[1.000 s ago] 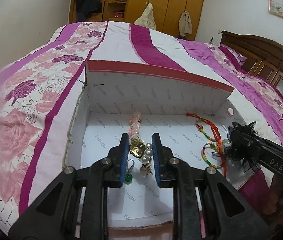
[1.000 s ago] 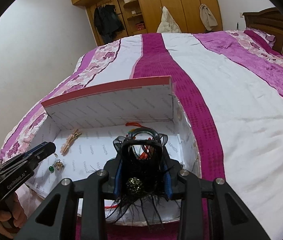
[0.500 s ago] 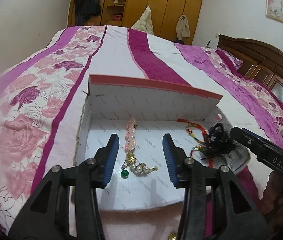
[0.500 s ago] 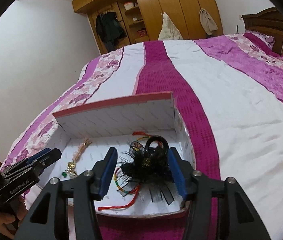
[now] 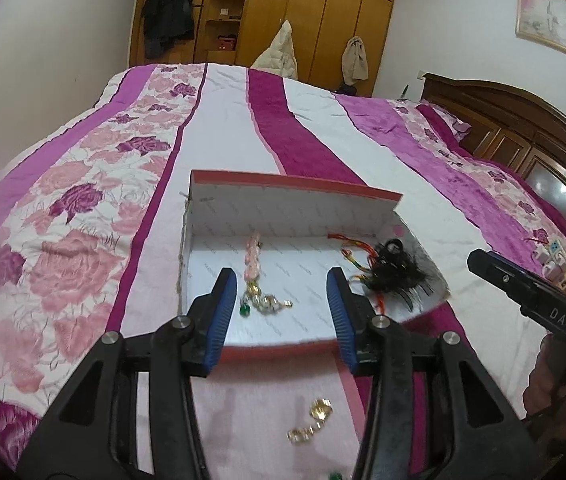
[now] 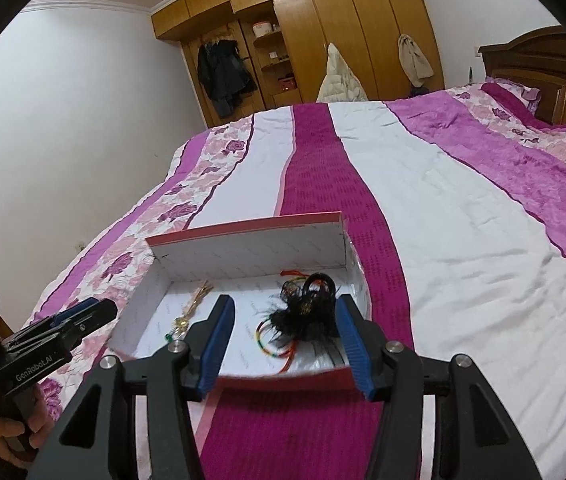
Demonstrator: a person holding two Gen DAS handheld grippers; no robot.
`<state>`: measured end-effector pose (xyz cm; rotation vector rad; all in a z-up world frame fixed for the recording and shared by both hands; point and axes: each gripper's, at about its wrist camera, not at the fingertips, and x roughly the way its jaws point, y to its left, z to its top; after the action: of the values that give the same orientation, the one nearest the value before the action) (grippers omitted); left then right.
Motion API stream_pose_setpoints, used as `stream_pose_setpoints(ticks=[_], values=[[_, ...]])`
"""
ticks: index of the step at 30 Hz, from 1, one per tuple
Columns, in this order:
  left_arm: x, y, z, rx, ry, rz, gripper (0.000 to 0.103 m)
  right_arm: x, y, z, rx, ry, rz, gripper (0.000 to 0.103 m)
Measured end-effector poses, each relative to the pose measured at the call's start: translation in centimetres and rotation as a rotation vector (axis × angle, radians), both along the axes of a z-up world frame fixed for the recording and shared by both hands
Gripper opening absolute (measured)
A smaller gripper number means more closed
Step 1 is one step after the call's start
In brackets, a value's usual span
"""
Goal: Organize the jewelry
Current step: 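Withdraw both open grippers from the box toward the last jewelry, then grasp the second gold heart pearl earring with the left gripper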
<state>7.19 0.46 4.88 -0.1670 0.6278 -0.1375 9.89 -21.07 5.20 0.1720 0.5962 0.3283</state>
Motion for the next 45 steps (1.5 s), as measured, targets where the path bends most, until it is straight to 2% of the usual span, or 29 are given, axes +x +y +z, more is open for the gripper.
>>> stream_pose_setpoints(ticks=[14,31,33,40,43,45], values=[[-3.0,-1.3,-2.5,-0.003,0.109,-0.063,0.041,-5.8,-1.1,-0.2,-0.035,0.037,-0.019,0.056],[-1.9,-4.4,-7.5,0.085,0.239,-0.152,0.039,-7.1,-3.5,-3.2,-0.025,0.125,-0.076,0.056],[-1.9,-4.6,-7.8,0.090,0.245,-0.157,0.037,-7.0,-3.7,-3.4,-0.023,0.134,-0.081,0.056],[-1.8,-5.1,-8.7,0.136,0.248,-0.164,0.022,-6.9,-4.2,-4.1,-0.007,0.156,-0.097,0.056],[-1.6,-4.9,-8.8,0.128,0.249,-0.163,0.008,-7.0,-4.1,-4.2,-0.008,0.158,-0.098,0.056],[-1.6,-4.8,-8.7,0.118,0.247,-0.162,0.008,-7.0,-4.0,-4.3,-0.006,0.158,-0.097,0.056]])
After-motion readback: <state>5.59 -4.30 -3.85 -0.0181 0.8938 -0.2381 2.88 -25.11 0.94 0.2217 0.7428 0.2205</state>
